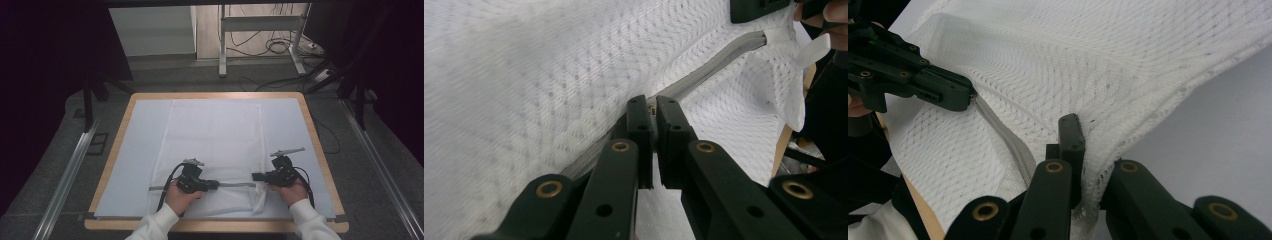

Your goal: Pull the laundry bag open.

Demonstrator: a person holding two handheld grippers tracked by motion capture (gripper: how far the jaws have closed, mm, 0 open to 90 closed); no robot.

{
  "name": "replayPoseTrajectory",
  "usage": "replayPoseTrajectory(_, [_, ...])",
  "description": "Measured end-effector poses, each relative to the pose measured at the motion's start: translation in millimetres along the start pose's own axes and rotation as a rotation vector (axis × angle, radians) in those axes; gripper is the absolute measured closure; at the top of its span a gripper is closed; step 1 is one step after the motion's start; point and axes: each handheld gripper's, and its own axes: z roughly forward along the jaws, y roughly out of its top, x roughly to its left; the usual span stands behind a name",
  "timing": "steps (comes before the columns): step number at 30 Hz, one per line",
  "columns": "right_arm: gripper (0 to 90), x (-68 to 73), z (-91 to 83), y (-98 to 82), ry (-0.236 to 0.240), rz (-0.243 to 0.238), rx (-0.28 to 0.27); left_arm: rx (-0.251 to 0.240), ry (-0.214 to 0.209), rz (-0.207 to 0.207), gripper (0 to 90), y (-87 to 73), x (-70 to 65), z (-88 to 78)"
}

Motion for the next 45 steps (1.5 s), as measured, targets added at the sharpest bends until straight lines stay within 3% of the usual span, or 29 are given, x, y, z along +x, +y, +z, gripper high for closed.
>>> replayPoseTrajectory(20, [88.4, -0.9, 0.6, -0.1, 0.002, 0.006, 0.003, -0.002, 0.005, -0.012, 86.8, -6.7, 9.8, -15.8])
replayPoseTrajectory(45, [88.4, -2.2, 0.6, -0.3, -0.006, 0.004, 0.0, -0.024, 0.04, -0.039, 86.8, -13.4, 23.2, -33.8])
